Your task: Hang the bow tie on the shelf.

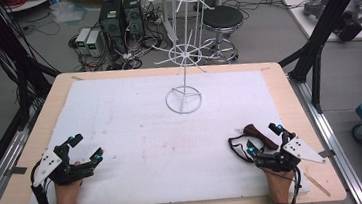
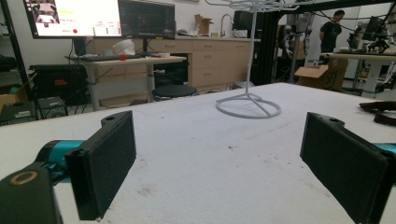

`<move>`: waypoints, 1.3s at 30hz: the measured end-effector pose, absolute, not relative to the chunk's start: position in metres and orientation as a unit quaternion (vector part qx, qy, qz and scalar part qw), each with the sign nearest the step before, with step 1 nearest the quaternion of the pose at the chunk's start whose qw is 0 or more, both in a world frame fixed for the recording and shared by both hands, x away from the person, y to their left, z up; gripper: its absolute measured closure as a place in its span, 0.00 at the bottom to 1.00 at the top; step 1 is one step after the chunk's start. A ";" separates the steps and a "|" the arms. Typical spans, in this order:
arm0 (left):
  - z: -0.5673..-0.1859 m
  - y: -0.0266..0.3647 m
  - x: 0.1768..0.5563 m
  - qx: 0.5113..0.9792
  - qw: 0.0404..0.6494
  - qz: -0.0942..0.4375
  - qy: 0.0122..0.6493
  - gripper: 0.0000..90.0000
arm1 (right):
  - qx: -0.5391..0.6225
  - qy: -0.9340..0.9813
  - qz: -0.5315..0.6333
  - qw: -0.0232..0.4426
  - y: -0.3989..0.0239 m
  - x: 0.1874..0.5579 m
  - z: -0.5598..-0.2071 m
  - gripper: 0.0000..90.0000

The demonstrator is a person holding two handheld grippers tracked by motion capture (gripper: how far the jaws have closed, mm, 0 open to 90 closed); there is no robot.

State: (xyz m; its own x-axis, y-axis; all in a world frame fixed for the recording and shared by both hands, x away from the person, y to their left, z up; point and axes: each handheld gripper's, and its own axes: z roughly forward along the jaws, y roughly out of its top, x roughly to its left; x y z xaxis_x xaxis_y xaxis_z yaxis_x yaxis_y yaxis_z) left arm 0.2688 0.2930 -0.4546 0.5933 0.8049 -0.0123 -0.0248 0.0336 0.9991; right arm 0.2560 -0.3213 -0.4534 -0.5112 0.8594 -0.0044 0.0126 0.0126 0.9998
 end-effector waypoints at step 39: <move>-0.455 0.293 0.269 0.617 0.645 0.322 0.316 0.12 | 0.359 0.650 0.580 0.335 -0.325 0.263 -0.422 0.01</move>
